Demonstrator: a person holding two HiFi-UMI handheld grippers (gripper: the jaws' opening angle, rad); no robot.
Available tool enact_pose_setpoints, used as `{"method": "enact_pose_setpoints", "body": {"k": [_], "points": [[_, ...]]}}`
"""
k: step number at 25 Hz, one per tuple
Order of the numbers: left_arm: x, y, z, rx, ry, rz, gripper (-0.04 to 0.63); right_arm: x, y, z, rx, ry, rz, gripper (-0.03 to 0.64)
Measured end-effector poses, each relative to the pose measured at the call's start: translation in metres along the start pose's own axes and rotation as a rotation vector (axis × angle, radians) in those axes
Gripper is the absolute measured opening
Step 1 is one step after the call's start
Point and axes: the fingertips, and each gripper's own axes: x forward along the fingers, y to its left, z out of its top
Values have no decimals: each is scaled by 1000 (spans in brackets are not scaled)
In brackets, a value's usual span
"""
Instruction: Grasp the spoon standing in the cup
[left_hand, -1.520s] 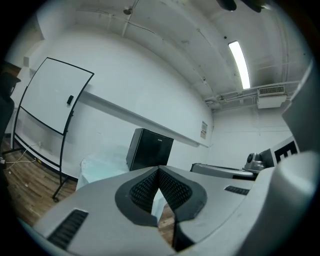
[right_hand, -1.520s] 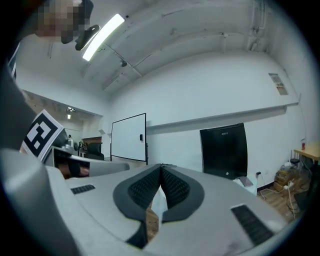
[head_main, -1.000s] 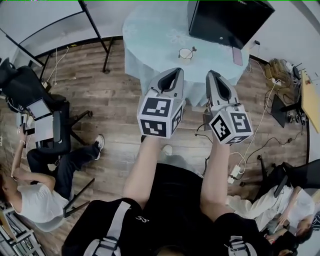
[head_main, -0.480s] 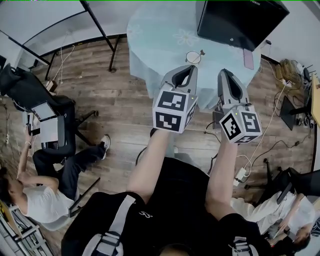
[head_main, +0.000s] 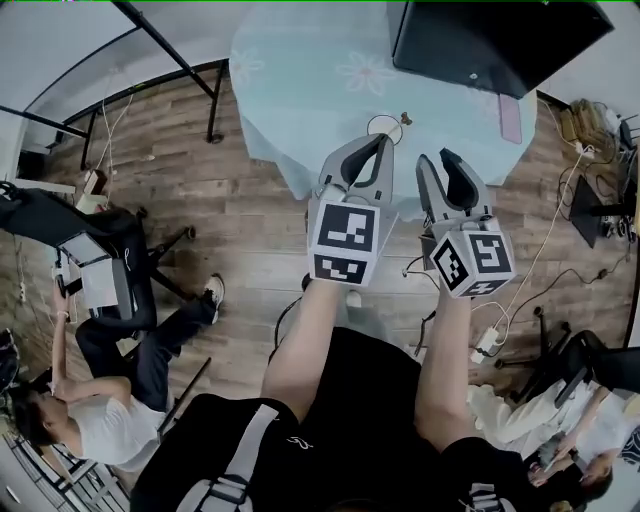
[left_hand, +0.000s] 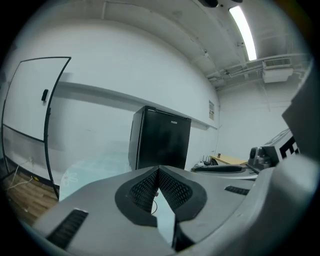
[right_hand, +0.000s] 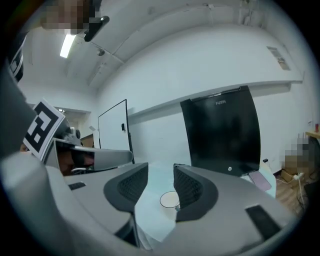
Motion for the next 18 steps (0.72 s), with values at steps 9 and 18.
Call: {"method": "enact_pose_setpoints", "body": {"k": [9,18], "points": [[61,53,-40,-64,87,33,2,62,-45,-58,125,129,-48,196],[103,68,-72,-82,164,12,2,107,-73,-110,219,196,-77,149]]}}
